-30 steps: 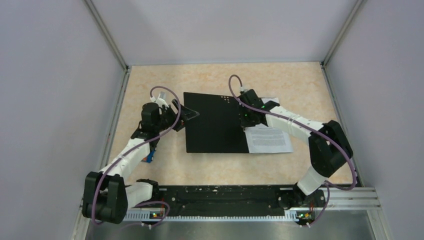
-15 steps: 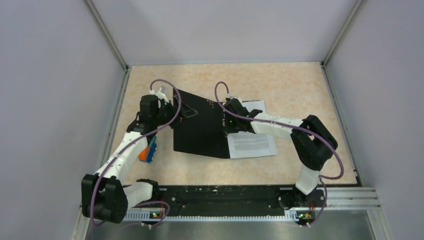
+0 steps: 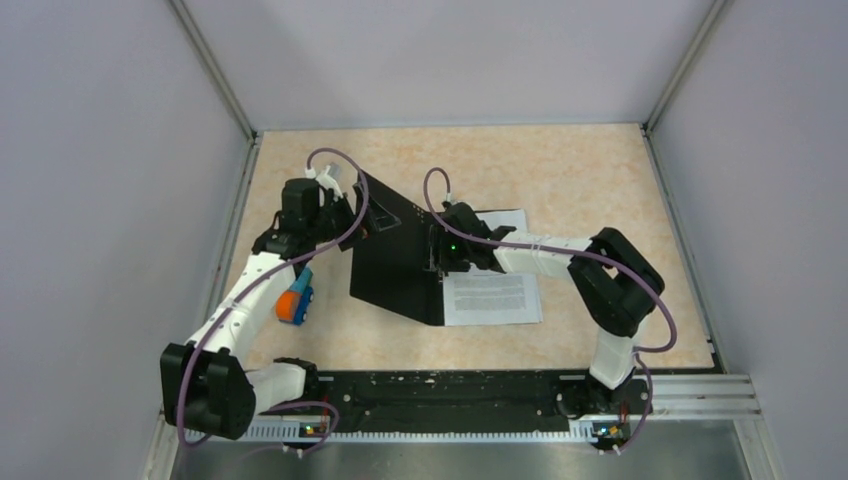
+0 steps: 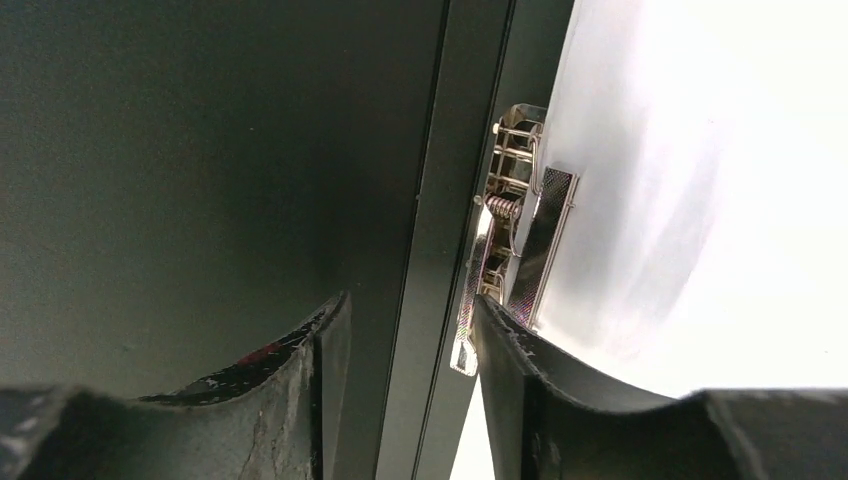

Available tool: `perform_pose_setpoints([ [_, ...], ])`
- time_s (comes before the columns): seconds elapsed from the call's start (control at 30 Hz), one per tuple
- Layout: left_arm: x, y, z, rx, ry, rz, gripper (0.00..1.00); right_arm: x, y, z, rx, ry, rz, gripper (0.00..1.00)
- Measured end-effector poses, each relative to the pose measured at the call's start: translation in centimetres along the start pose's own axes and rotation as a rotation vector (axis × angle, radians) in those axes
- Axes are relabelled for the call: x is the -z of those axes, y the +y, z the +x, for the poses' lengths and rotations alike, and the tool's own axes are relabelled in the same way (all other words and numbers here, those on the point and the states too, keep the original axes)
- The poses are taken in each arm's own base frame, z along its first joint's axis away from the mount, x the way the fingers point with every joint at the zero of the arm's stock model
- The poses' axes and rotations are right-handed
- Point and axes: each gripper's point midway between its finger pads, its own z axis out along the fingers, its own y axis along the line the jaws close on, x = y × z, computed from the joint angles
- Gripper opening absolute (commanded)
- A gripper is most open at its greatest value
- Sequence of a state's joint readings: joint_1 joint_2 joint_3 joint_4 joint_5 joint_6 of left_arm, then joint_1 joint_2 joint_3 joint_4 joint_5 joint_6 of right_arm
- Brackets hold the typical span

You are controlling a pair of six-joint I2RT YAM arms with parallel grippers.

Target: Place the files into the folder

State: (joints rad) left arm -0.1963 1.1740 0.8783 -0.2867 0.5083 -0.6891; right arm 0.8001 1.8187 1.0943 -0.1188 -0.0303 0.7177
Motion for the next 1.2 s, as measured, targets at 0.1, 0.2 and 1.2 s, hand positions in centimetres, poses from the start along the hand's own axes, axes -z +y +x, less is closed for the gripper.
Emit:
perform_pose_setpoints([
  [0.1,0.2,-1.0,-0.3,-0.022,-0.001,0.018,0.98,0.5,0.3,-0.3,0.002,-0.005,-0.006,0.52],
  [0.2,0.4,-2.4,-0.6,-0.045,-0.003,0.046,0.98,2.0,0.9,-1.5,0.011,-0.035,-0.013,0.56],
  [1.2,-12.7,-12.1,4.8,-0.046,0.240,0.296,0.98,25.0,-6.8,-13.5,0.032,-0.598,0.297,0.73],
])
